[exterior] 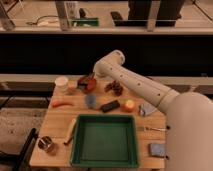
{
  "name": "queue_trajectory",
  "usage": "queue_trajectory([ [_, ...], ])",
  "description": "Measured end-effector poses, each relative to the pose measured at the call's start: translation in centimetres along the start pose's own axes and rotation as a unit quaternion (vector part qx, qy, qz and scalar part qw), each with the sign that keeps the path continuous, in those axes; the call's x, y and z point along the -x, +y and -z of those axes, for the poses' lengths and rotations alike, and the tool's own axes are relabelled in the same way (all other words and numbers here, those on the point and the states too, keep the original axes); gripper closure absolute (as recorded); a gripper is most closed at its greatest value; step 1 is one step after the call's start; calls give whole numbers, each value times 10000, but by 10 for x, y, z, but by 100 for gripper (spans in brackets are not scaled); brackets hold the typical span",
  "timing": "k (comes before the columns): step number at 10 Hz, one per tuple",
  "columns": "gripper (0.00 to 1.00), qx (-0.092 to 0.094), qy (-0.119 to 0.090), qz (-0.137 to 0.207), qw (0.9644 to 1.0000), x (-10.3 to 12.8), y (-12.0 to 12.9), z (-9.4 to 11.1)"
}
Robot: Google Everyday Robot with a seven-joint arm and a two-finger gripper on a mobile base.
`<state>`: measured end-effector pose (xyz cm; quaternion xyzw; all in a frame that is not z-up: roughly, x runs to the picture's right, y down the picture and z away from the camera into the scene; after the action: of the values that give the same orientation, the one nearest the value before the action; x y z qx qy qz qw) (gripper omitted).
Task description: Wipe red bowl with brush
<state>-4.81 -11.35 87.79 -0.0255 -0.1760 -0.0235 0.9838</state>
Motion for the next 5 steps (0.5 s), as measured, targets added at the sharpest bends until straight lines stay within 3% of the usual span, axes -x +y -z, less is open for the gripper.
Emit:
queue_trajectory([
  [5, 100, -88, -6, -69, 9999, -22, -15, -10],
])
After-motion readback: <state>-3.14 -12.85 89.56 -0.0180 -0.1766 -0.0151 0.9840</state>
